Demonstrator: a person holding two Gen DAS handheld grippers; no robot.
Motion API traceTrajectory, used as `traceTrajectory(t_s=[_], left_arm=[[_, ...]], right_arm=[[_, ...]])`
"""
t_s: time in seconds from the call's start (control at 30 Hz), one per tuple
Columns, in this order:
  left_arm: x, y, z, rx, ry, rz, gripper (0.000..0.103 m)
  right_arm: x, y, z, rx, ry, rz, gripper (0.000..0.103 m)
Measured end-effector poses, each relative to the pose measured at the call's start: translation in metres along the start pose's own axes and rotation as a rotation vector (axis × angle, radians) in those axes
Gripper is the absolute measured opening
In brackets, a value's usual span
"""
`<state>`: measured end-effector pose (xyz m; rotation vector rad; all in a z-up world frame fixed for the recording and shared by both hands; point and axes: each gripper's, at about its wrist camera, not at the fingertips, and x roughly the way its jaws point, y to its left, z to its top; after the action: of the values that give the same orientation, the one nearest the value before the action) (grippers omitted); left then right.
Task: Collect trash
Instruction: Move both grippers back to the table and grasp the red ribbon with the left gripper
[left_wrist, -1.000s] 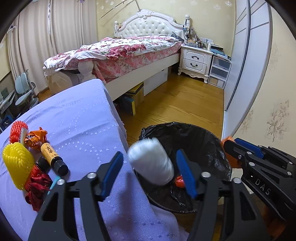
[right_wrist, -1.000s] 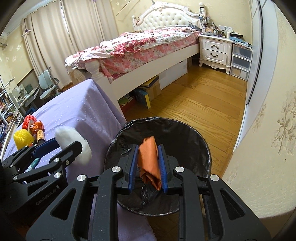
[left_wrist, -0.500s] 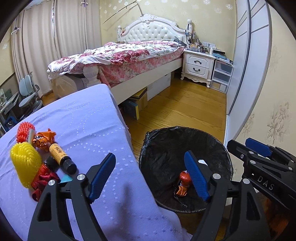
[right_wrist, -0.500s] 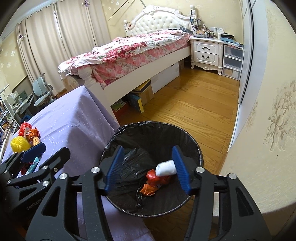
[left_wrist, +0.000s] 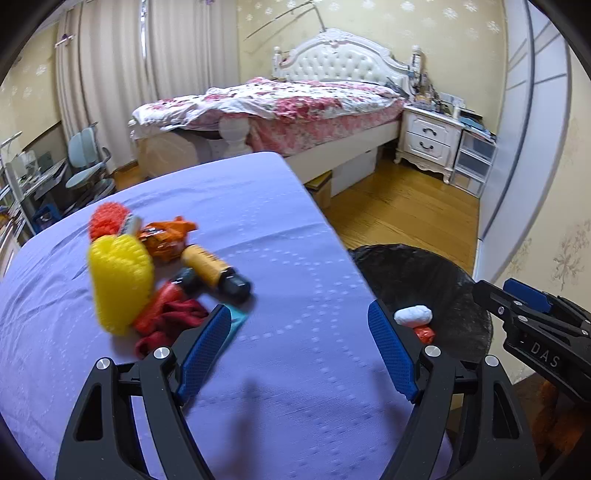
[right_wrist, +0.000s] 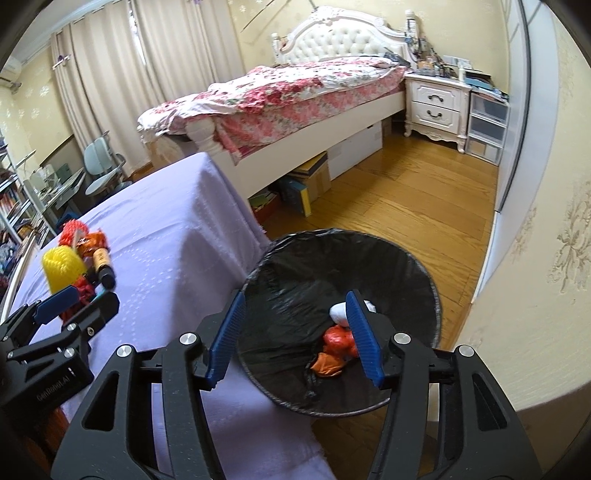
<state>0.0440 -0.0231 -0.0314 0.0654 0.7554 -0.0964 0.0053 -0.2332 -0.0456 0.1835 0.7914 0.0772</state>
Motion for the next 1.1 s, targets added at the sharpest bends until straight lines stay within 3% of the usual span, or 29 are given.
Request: traceTrajectory(t_s=[0.4,0.7,0.8,0.87,1.1], left_arm=[[-0.010,0.074,-0.021,-0.124,0.019,0.105,0.076],[0.000,0.087,-0.022,-0.128,0.052,0.100,0.056],[0.005,0.086,-0.022,-0.117,0.071,0.091,0.046],[0.008,0.085,-0.023,-0.107,0.087,0.080,0.034],[-0.003,0.083,-0.029,-0.094,0.067,0.060,0.031]], right_arm=[[0.002,0.057,-0.007,-0.101,0.030,0.070,0.055],[0.008,0.087,-0.009,-0.159,0.052,0.097,0.055],[0.010,0.095,-0.010,-0.174,0.059,0.102,0.055],[0.012,0.098,-0.011,-0.179,0.062,0.104,0.055],[0.013,0.103,-0.014,-0.189,0.073,0.109,0.055]])
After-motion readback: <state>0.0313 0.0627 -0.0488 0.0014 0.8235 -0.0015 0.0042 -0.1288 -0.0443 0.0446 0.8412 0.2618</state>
